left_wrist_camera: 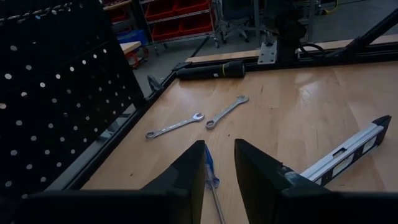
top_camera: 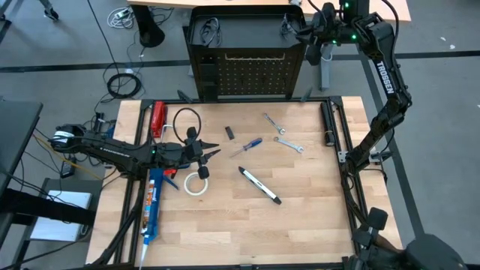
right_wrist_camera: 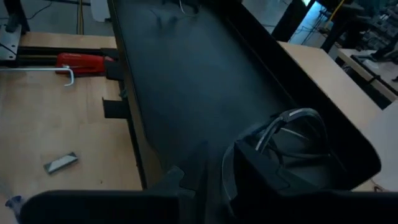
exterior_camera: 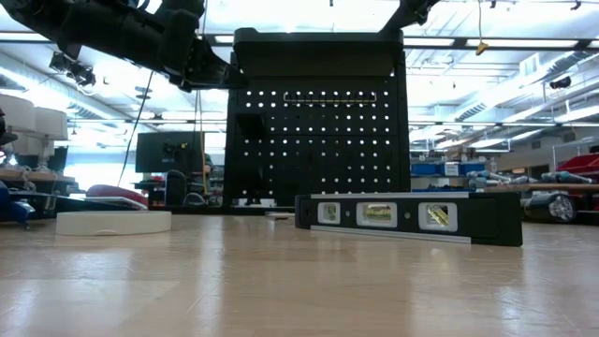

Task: Hang tools onto peg board
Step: Hang the bottom wrench onto the black pegboard

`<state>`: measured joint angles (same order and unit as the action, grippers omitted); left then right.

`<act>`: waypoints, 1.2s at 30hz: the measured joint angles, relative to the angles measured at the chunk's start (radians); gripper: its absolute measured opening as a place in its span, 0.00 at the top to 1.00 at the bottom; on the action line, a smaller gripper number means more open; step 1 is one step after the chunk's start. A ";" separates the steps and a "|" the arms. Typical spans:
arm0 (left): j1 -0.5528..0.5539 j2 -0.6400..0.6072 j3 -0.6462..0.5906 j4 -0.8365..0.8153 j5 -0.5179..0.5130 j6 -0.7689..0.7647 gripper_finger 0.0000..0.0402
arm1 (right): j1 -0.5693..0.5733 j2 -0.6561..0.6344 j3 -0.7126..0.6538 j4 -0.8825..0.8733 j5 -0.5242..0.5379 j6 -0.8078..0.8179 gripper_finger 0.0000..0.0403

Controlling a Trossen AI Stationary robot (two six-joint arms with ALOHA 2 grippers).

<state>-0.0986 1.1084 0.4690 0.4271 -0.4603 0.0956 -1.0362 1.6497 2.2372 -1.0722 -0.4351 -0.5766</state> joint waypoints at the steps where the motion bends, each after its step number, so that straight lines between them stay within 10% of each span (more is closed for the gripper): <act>1: 0.000 0.000 0.000 0.000 0.000 0.000 0.77 | 0.001 0.000 0.000 0.005 0.000 0.001 0.79; 36: 0.000 0.000 0.000 0.000 0.000 -0.020 0.77 | 0.016 0.050 -0.001 0.167 0.043 0.356 0.76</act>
<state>-0.0983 1.1084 0.4686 0.4275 -0.4603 0.0753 -1.0203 1.6997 2.2364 -0.9051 -0.3920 -0.2201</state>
